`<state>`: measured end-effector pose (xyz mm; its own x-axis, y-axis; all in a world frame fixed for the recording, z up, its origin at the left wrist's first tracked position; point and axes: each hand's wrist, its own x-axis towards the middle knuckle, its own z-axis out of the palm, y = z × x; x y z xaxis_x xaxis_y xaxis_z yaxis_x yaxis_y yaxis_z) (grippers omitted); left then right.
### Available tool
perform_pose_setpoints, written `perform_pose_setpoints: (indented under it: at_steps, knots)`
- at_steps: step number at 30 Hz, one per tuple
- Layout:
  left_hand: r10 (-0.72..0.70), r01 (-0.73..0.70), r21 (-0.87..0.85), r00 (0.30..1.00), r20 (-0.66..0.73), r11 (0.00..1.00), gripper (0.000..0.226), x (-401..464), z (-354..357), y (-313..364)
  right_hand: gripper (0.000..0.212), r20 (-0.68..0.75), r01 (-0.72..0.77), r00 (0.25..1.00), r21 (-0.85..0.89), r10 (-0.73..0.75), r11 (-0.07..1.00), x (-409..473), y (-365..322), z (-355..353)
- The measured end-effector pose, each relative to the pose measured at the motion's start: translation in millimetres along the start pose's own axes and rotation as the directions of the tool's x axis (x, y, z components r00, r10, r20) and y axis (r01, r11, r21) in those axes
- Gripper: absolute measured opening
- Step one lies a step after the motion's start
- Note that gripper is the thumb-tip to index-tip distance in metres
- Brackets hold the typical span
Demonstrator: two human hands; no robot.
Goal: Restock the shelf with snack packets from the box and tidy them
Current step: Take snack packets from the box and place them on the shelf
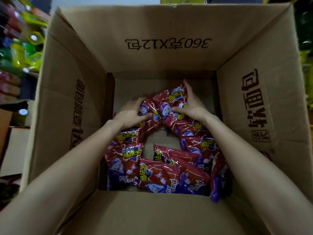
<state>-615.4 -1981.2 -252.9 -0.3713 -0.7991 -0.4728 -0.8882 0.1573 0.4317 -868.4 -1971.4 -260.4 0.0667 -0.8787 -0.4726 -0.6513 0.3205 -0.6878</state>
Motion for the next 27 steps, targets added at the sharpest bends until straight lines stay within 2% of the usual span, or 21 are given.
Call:
perform_pose_setpoints:
  at_steps: [5, 7, 10, 12, 14, 17, 19, 21, 23, 25, 27]
  knots:
    - [0.006, 0.015, -0.131, 0.988, 0.155, 0.991, 0.089, -11.2, -13.0, 1.3, 0.113, 0.022, 0.001, 1.000, 0.112, -0.003, 0.994, -13.5, -1.0, -10.7]
    - [0.007, 0.011, -0.095, 0.983, 0.186, 0.995, 0.094, -18.1, -18.5, 1.4, 0.099, 0.030, -0.016, 0.999, 0.151, 0.012, 0.988, -19.8, -2.3, -10.3]
    - [0.011, -0.001, -0.061, 0.988, 0.155, 0.998, 0.090, -28.1, -22.2, -0.1, 0.067, -0.003, -0.005, 1.000, 0.133, 0.005, 0.991, -28.3, -9.2, -7.9]
    - [0.002, 0.006, -0.077, 0.995, 0.097, 0.997, 0.079, -34.3, -21.0, -2.7, 0.066, -0.033, 0.007, 0.999, 0.131, -0.003, 0.991, -34.2, -15.2, -6.1]
    - [0.028, -0.027, -0.046, 0.999, 0.016, 0.999, 0.059, -40.4, -18.1, -3.9, 0.065, -0.069, 0.038, 0.997, 0.099, -0.032, 0.994, -39.6, -18.5, -6.4]
    - [0.107, -0.108, -0.006, 0.988, -0.108, 0.994, 0.032, -49.3, -19.3, 2.3, 0.028, -0.199, 0.161, 0.967, 0.001, -0.157, 0.987, -51.5, -27.8, -13.8]
    - [0.138, -0.152, -0.054, 0.969, -0.204, 0.987, 0.032, -54.2, -25.2, 8.2, 0.018, -0.322, 0.229, 0.921, -0.013, -0.221, 0.973, -66.4, -43.8, -24.1]
    - [0.143, -0.190, -0.114, 0.933, -0.329, 0.975, 0.034, -58.7, -34.7, 13.8, 0.023, -0.432, 0.269, 0.866, -0.024, -0.253, 0.963, -84.7, -62.0, -34.0]
    - [0.141, -0.243, -0.181, 0.886, -0.442, 0.953, 0.033, -64.7, -46.2, 21.3, 0.031, -0.547, 0.271, 0.797, -0.055, -0.257, 0.961, -105.4, -78.4, -41.1]
    - [0.125, -0.292, -0.249, 0.842, -0.525, 0.923, 0.032, -74.3, -60.0, 32.8, 0.029, -0.638, 0.271, 0.724, -0.086, -0.262, 0.959, -131.1, -93.8, -47.4]
    - [0.096, -0.320, -0.301, 0.812, -0.576, 0.899, 0.034, -86.8, -73.7, 46.1, 0.027, -0.670, 0.246, 0.703, -0.087, -0.239, 0.965, -158.0, -102.7, -49.3]
